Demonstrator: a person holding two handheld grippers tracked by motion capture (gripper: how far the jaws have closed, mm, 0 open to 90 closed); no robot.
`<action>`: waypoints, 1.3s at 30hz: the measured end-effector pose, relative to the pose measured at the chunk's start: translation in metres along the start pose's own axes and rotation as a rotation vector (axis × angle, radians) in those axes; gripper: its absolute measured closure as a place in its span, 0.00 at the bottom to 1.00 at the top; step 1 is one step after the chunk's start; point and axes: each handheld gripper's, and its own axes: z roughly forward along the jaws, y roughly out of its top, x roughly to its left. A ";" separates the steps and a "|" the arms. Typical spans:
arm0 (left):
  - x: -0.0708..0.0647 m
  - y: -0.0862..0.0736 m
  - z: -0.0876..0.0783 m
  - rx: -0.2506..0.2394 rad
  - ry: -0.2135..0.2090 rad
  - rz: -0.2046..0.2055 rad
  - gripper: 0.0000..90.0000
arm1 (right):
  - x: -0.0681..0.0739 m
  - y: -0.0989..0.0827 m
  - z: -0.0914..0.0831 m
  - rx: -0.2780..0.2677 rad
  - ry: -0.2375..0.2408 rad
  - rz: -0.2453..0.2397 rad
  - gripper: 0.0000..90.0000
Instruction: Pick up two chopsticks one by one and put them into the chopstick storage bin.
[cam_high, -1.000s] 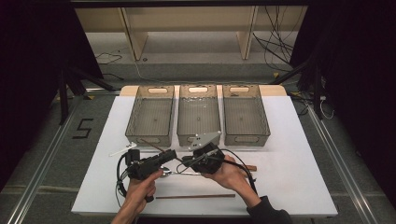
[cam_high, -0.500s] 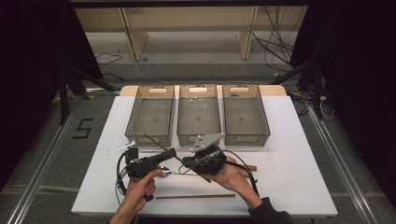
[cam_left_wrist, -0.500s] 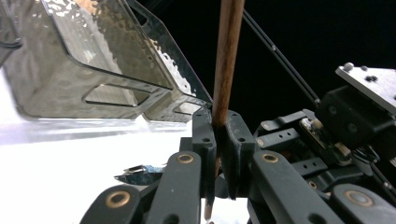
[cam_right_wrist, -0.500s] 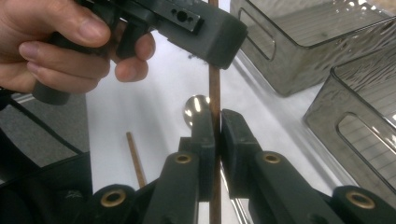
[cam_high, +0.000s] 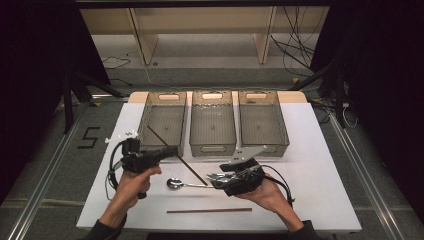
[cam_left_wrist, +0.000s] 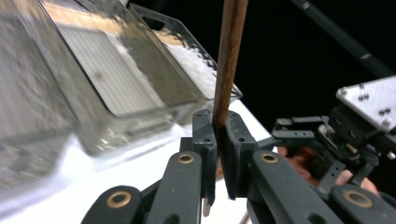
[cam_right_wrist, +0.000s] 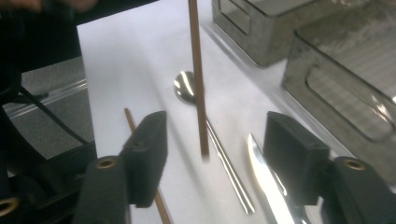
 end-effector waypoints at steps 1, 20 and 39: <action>-0.001 0.008 -0.002 0.010 0.015 0.020 0.94 | 0.000 0.000 0.000 0.000 0.000 0.000 0.41; 0.025 0.121 -0.014 0.049 0.243 0.104 0.94 | -0.003 -0.040 -0.017 -0.040 -0.050 0.056 0.26; 0.076 0.136 0.018 0.121 0.365 0.022 0.94 | 0.001 -0.046 -0.017 -0.057 -0.045 0.040 0.23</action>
